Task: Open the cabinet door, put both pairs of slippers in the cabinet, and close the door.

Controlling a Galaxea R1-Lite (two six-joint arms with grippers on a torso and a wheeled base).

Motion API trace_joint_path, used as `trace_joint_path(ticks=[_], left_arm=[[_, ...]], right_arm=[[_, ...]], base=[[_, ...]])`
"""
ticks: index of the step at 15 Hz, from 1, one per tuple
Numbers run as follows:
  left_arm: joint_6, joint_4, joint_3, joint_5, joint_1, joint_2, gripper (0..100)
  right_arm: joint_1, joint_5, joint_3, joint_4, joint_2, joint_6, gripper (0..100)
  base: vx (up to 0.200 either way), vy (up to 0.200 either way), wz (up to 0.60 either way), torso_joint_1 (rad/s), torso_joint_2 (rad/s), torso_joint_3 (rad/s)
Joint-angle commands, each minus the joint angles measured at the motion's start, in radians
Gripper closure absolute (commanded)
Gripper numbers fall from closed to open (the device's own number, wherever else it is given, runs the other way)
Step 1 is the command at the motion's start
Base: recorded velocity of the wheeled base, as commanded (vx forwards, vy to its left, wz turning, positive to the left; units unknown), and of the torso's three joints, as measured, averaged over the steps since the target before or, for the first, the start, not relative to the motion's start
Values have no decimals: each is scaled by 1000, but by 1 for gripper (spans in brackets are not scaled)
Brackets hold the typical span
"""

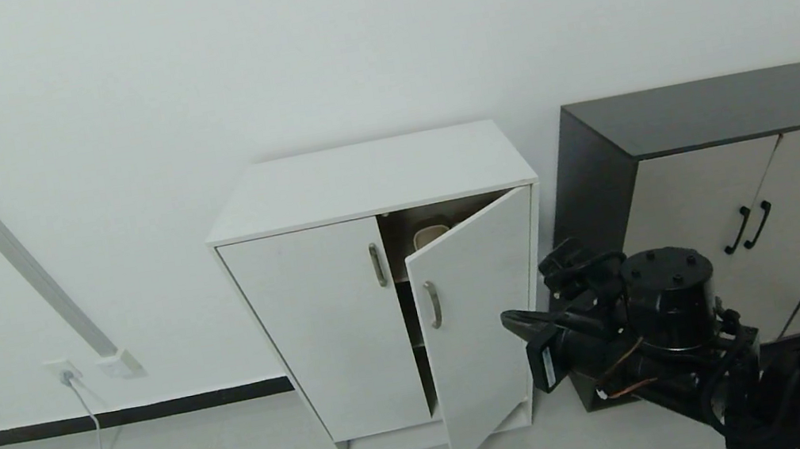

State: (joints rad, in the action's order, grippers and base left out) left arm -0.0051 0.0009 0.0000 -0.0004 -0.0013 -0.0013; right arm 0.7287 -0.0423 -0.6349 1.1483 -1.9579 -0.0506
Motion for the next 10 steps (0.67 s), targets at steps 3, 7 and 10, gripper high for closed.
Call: trace_joint_path(ticks=[3, 7, 10], left_arm=[[-1, -1, 0, 0, 0, 1, 100], [-1, -1, 0, 0, 0, 1, 100], [-1, -1, 0, 0, 0, 1, 100]], right_arm=[[18, 1, 64, 25, 1, -2, 100], [32, 1, 70, 79, -47, -2, 100], [26, 35, 50, 80, -92, -8, 100]], base=[[200, 0, 0, -4, 1, -1], [200, 0, 0, 7, -1, 4], [133, 0, 0, 6, 2, 2]])
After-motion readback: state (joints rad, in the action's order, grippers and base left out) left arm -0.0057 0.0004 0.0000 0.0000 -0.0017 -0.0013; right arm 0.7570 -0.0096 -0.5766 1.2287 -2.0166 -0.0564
